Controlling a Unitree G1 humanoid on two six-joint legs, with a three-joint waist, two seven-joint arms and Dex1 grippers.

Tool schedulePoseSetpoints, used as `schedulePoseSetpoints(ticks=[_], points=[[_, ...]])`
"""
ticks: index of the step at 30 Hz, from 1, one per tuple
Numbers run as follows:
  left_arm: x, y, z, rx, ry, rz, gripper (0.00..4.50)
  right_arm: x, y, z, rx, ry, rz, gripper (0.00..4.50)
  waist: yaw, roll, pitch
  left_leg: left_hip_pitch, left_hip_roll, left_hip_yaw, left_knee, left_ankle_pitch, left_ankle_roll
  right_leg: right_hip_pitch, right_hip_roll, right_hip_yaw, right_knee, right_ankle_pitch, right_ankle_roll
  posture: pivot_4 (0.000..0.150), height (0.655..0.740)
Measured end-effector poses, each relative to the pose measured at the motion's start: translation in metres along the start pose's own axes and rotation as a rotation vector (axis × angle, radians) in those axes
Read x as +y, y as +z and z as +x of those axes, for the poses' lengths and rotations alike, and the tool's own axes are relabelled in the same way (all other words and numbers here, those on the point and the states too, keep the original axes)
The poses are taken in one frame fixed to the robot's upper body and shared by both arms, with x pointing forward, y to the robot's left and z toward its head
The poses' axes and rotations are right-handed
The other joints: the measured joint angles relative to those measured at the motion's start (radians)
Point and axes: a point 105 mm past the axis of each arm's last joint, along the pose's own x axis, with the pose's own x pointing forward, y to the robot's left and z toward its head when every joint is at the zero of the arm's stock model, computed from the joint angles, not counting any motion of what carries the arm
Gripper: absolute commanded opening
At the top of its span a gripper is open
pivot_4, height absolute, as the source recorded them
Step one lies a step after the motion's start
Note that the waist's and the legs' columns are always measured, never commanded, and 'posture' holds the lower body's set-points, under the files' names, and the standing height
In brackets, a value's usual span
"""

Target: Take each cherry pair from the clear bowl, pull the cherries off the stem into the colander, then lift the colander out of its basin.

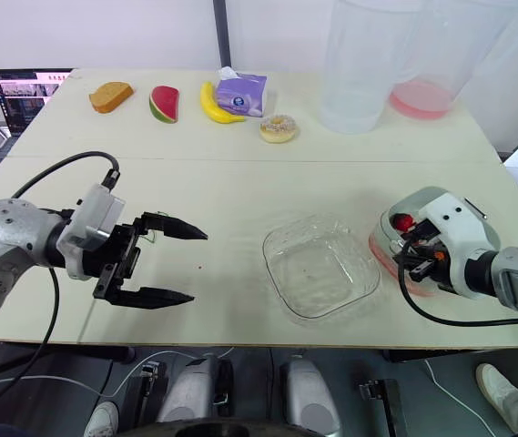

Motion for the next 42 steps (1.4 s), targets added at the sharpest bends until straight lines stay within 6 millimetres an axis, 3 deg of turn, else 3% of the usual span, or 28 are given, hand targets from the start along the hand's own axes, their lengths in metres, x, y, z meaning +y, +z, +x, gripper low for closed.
schedulePoseSetpoints(ticks=[13, 42], points=[[0.001, -0.002, 0.001, 0.011, -0.005, 0.000, 4.50, 0.001, 0.006, -0.011, -0.010, -0.021, -0.020, 0.24, 0.000, 0.000, 0.000, 0.000, 0.000, 0.000, 0.000, 0.000, 0.000, 0.000, 0.000, 0.000, 0.000, 0.000, 0.000, 0.150, 0.7400], [0.006, 0.000, 0.004, -0.009, -0.005, 0.007, 4.50, 0.000, 0.003, -0.012, -0.002, -0.030, -0.015, 0.24, 0.001, 0.000, 0.000, 0.000, 0.000, 0.000, 0.000, 0.000, 0.000, 0.000, 0.000, 0.000, 0.000, 0.000, 0.000, 0.150, 0.7400]])
